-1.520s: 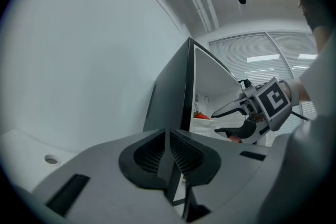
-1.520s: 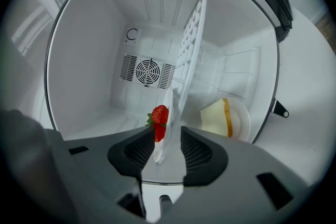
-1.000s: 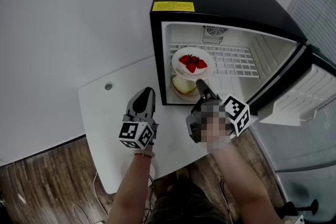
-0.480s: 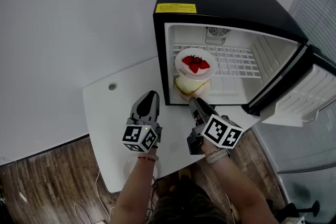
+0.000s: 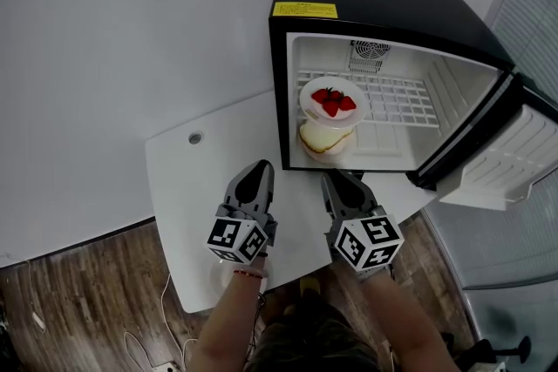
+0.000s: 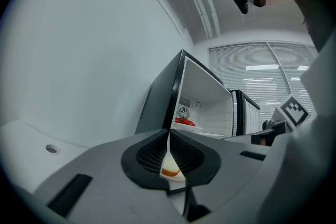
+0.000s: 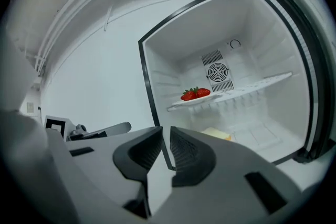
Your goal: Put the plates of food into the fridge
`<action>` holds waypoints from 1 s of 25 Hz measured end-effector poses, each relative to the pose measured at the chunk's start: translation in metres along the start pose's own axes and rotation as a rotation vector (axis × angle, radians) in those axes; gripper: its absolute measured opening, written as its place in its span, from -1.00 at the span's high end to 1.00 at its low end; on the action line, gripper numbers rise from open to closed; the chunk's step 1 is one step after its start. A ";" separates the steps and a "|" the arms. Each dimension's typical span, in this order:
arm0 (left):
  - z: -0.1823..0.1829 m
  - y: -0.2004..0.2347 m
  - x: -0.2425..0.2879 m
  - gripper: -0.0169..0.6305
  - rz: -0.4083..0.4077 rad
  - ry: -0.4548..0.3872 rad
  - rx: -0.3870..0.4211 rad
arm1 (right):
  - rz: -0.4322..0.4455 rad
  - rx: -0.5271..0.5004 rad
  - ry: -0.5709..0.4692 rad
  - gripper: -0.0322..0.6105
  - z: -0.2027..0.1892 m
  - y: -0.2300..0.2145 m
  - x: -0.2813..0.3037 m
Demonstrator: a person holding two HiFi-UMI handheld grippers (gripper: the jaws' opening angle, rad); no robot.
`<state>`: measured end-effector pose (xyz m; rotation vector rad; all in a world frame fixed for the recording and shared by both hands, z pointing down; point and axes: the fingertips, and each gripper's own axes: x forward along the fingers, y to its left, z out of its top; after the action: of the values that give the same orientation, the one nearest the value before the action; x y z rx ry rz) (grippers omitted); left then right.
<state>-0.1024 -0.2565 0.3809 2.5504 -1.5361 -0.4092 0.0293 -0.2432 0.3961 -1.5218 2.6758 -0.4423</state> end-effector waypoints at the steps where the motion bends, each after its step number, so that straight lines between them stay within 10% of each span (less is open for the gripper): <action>1: 0.001 -0.003 -0.003 0.90 -0.003 0.000 0.001 | -0.002 -0.011 -0.005 0.75 0.000 0.001 -0.003; 25: 0.010 -0.021 -0.172 0.90 0.086 0.013 0.100 | 0.056 -0.176 0.094 0.76 -0.088 0.106 -0.094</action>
<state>-0.1639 -0.0944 0.3937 2.5425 -1.6962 -0.3119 -0.0252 -0.0926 0.4424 -1.4977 2.8910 -0.2904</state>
